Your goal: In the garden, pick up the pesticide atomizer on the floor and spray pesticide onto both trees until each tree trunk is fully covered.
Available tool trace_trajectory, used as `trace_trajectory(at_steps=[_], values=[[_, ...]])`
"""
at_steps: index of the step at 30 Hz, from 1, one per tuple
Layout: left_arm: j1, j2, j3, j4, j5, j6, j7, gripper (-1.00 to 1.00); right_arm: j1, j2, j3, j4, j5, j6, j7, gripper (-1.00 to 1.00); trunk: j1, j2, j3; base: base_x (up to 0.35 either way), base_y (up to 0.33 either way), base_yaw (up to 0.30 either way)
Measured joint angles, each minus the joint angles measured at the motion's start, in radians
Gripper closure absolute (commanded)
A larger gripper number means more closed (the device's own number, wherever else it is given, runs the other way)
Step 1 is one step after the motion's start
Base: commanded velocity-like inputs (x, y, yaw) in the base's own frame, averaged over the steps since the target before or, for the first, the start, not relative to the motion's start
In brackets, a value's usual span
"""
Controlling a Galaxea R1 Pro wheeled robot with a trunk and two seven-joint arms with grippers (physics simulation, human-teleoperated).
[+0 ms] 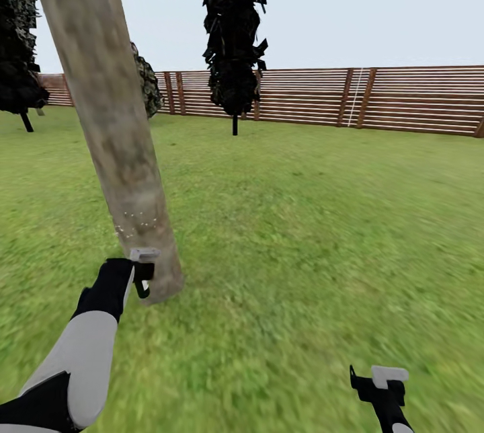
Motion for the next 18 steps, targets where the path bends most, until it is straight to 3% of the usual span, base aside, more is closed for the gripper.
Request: trace_trajectory(at_steps=[4, 5, 7, 10, 12, 16, 18], values=[[0.010, 0.014, 0.007, 0.000, -0.006, -0.001, 0.000, 1.00, 0.000, 0.000, 0.000, 0.000, 0.000, 0.000, 0.000, -1.00, 0.000, 0.000, 0.000, 0.021, -0.013, 0.000], [0.016, 0.024, 0.013, -0.001, -0.010, -0.001, 0.000, 1.00, 0.000, 0.000, 0.000, 0.000, 0.000, 0.000, 0.000, -1.00, 0.000, 0.000, 0.000, 0.004, -0.002, 0.000], [0.041, 0.074, 0.044, -0.003, -0.016, -0.003, 0.000, 1.00, 0.000, 0.000, 0.000, 0.000, 0.000, 0.000, 0.000, -1.00, 0.000, 0.000, 0.000, 0.002, -0.001, 0.000], [0.050, 0.093, 0.057, 0.000, -0.003, -0.008, 0.000, 1.00, 0.000, 0.000, 0.000, 0.000, 0.000, 0.000, 0.000, -1.00, 0.000, 0.000, 0.000, 0.000, 0.000, 0.000], [0.058, 0.076, 0.056, 0.022, 0.003, -0.010, 0.000, 1.00, 0.000, 0.000, 0.000, 0.000, 0.000, 0.000, 0.000, -1.00, 0.000, 0.000, 0.000, 0.000, 0.000, 0.000], [0.064, 0.012, 0.053, 0.048, 0.007, -0.011, 0.000, 1.00, 0.000, 0.000, 0.000, 0.000, 0.000, 0.000, 0.001, -1.00, 0.000, 0.000, 0.000, 0.000, 0.000, 0.000], [0.064, 0.007, 0.051, 0.049, -0.001, -0.011, 0.000, 1.00, 0.000, 0.000, 0.000, 0.000, 0.000, 0.000, 0.000, -1.00, 0.000, 0.000, 0.000, 0.000, 0.000, 0.000]])
